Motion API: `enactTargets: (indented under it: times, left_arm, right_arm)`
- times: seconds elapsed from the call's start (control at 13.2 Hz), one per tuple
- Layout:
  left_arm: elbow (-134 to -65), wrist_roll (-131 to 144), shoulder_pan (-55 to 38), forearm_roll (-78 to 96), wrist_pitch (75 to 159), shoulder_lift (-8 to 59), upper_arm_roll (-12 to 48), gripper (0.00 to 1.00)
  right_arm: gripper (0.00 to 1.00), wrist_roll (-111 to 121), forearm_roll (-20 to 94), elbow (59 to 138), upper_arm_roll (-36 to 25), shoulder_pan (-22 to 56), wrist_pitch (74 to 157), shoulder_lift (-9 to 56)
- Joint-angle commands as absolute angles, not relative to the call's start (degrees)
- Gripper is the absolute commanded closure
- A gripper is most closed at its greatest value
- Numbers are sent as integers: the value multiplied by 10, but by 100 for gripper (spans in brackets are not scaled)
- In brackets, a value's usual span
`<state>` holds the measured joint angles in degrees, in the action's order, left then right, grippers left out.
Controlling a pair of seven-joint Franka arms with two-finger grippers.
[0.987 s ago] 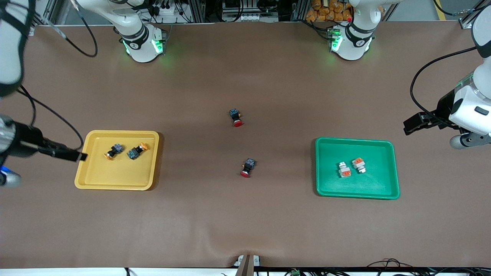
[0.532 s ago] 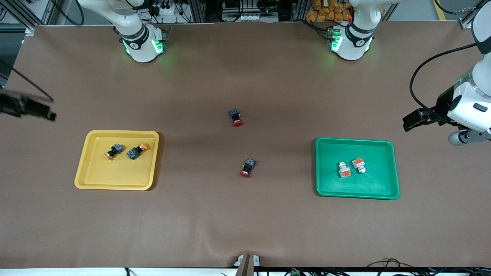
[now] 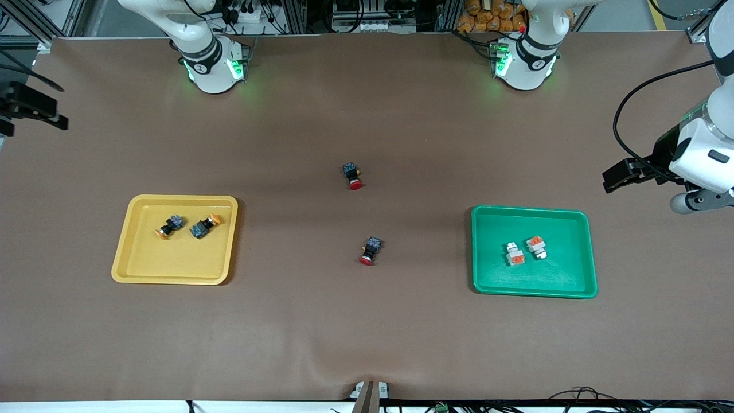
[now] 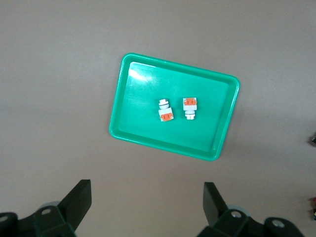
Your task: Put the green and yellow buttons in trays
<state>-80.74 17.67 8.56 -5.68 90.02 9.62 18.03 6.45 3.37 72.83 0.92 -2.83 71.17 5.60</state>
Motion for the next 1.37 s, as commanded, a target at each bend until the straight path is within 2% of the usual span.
enactTargets:
  times: [0.0,0.08,0.3,0.61,0.68,0.99,1.29]
  left_arm:
    - [-813,158,90,-47,892,76,182,0]
    - [-812,158,90,-47,892,76,182,0]
    - [-819,149,79,-37,892,61,171,0]
    - [-873,117,-7,0,892,9,48,0]
    - [-888,105,-11,10,892,-5,34,0]
    - [-929,98,-13,11,885,-48,31,0]
    - [-926,97,-25,10,866,-57,18,0]
  right_arm:
    - [0,73,22,859,30,-47,771,-36]
    - [0,74,23,884,25,-47,787,-53]
    - [0,87,28,889,2,-39,782,-55]
    - [0,144,24,864,-4,-30,782,-47]
    - [0,144,24,864,-15,-22,782,-47]
    - [0,145,23,860,-32,-7,784,-43]
    - [0,144,21,850,-33,2,782,-37]
